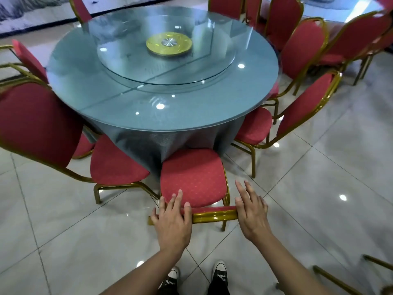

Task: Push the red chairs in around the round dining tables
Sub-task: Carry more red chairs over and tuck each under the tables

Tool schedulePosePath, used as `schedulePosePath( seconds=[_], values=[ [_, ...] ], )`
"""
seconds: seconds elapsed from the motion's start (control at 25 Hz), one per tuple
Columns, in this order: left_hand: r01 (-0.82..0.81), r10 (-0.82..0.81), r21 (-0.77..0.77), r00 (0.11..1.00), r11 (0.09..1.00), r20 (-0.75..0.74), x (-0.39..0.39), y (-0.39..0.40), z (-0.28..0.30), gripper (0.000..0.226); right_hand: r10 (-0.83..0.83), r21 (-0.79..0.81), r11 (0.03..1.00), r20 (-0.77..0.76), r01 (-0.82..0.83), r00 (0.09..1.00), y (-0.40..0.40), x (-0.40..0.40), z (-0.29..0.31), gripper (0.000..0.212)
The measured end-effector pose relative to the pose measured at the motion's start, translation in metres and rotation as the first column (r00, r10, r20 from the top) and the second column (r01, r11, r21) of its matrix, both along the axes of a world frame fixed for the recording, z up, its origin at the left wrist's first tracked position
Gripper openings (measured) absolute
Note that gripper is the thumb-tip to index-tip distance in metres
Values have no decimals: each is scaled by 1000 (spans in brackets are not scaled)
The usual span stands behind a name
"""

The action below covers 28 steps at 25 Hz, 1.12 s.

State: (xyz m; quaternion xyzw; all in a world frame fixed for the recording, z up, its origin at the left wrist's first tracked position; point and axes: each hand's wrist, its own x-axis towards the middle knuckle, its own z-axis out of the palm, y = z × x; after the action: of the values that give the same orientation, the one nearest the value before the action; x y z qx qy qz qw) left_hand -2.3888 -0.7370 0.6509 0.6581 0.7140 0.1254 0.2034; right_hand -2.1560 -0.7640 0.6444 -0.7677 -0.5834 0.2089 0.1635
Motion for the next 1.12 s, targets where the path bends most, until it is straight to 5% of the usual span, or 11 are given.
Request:
schedulePosePath(
  seconds=[0.72, 1.12],
  values=[
    [-175, 173, 53, 984, 983, 40, 110, 136, -13, 61, 161, 18, 987, -88, -160, 983, 178, 124, -7, 64],
    [-237, 237, 106, 971, 966, 15, 126, 146, -11, 66, 164, 68, 985, -94, -158, 982, 194, 134, -3, 67]
  ],
)
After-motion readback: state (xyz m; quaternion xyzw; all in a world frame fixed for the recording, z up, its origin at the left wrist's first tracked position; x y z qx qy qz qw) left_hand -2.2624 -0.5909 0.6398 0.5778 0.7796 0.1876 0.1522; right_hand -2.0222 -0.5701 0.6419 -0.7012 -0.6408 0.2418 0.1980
